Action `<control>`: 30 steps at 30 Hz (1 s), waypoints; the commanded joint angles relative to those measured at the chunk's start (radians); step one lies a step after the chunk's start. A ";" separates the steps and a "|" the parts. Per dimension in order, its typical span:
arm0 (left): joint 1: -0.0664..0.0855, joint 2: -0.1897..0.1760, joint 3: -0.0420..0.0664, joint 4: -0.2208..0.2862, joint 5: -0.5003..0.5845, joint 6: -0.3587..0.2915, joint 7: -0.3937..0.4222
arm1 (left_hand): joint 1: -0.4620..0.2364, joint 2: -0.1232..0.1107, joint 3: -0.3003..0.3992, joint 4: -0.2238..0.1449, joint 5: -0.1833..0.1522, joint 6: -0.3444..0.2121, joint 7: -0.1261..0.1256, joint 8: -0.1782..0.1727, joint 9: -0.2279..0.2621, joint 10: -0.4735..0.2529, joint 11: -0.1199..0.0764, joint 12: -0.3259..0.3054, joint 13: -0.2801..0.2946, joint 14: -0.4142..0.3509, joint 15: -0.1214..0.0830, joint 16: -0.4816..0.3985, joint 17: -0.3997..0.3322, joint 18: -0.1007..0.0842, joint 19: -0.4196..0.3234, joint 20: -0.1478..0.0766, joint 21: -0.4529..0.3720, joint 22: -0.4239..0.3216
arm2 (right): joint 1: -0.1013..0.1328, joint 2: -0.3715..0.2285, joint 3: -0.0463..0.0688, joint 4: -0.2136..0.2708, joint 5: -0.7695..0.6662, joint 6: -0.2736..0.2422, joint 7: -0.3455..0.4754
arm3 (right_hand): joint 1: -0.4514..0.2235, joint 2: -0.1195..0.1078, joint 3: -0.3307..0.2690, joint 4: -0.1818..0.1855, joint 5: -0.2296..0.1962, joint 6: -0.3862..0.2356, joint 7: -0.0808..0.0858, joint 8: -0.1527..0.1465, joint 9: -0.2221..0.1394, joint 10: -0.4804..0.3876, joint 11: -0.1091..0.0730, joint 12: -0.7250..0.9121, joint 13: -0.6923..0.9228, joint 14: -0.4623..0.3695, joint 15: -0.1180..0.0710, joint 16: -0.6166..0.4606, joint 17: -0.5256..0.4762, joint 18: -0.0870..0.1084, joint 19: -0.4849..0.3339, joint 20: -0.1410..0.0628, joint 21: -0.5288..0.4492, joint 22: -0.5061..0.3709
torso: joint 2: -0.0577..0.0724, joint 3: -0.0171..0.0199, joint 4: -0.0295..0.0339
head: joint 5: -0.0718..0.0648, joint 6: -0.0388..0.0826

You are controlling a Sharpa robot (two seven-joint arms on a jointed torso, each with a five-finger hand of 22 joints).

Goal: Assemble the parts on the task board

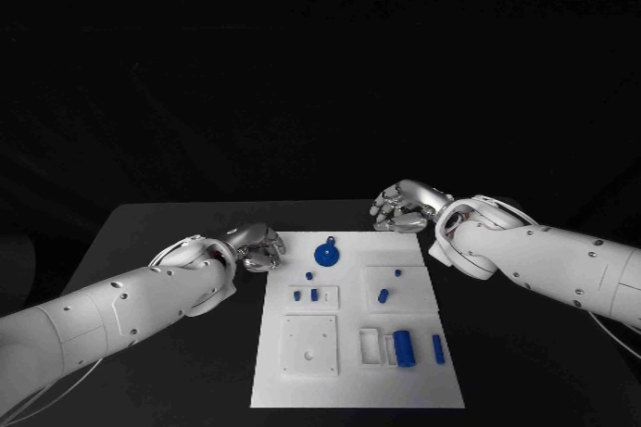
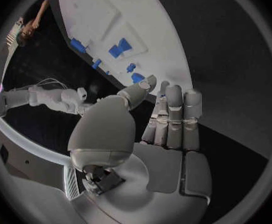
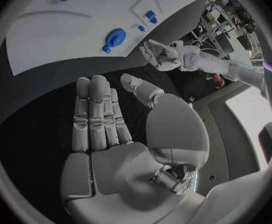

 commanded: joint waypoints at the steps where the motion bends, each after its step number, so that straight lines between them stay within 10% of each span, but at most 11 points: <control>1: 0.005 -0.026 0.015 0.038 0.192 -0.079 0.137 | -0.017 -0.002 0.015 0.002 0.006 0.016 -0.006 0.017 0.008 -0.011 0.005 0.015 0.006 -0.061 0.007 -0.063 -0.034 0.097 -0.056 0.014 -0.058 -0.025 | -0.006 -0.026 0.000 0.021 -0.063 0.083 -0.009 | -0.013 0.004 -0.023 -0.006 0.005 0.018 -0.006 0.009 0.007 0.013 -0.004 0.009 0.008 -0.001 -0.011 -0.001 0.005 0.014 0.003 -0.005 0.007 0.002 | 0.000 -0.0001 0.0014 | -0.009 0.006; 9: 0.025 -0.109 0.031 0.141 0.652 0.010 0.239 | -0.099 -0.008 -0.031 0.021 -0.001 0.000 -0.002 0.033 0.021 -0.039 0.024 0.044 0.018 -0.123 0.037 -0.230 -0.123 0.049 -0.127 0.038 -0.188 -0.094 | -0.033 -0.079 -0.004 0.039 -0.168 0.072 -0.019 | 0.011 0.013 -0.037 -0.021 -0.020 0.037 -0.015 0.014 0.018 0.029 -0.014 -0.005 0.030 0.039 -0.023 0.087 0.057 0.014 0.061 -0.040 0.075 0.051 | -0.005 -0.0004 -0.0018 | -0.022 0.009; 12: 0.025 -0.129 0.032 0.174 0.740 0.027 0.262 | -0.138 0.014 -0.123 -0.025 -0.002 -0.020 0.002 0.033 0.026 -0.070 0.034 0.028 0.005 -0.114 0.046 -0.301 -0.158 0.051 -0.128 0.039 -0.228 -0.119 | -0.040 -0.092 -0.008 0.041 -0.201 0.074 -0.022 | 0.015 0.010 -0.033 -0.018 -0.027 0.037 -0.015 0.010 0.019 0.030 -0.014 -0.022 0.034 0.048 -0.022 0.128 0.075 0.014 0.076 -0.053 0.105 0.073 | -0.009 0.0014 -0.0027 | -0.028 0.009; 19: 0.025 -0.153 0.032 0.223 0.816 0.048 0.285 | -0.139 0.016 -0.178 -0.029 -0.002 -0.064 0.005 0.017 0.017 -0.131 0.051 -0.027 -0.038 -0.238 0.134 -0.490 -0.227 0.032 -0.270 0.125 -0.368 -0.179 | -0.050 -0.108 -0.036 0.060 -0.274 0.079 -0.034 | 0.020 -0.004 -0.025 -0.011 -0.080 0.031 -0.014 0.000 0.014 -0.007 0.002 -0.070 0.023 0.046 -0.008 0.162 0.084 0.014 0.085 -0.064 0.126 0.090 | -0.020 0.0010 -0.0009 | -0.049 0.003; 30: 0.025 -0.147 0.032 0.229 0.873 0.048 0.294 | -0.116 0.031 -0.198 -0.029 0.001 -0.067 0.003 0.021 0.010 -0.127 0.050 -0.040 -0.063 -0.294 0.171 -0.583 -0.248 0.035 -0.328 0.161 -0.415 -0.186 | -0.105 -0.081 -0.056 0.049 -0.407 0.039 -0.082 | 0.055 -0.044 0.026 0.018 -0.166 0.021 -0.016 -0.013 0.003 -0.022 0.014 -0.108 0.004 0.034 0.004 0.178 0.076 0.014 0.082 -0.062 0.122 0.087 | -0.027 -0.0014 -0.0020 | -0.049 0.003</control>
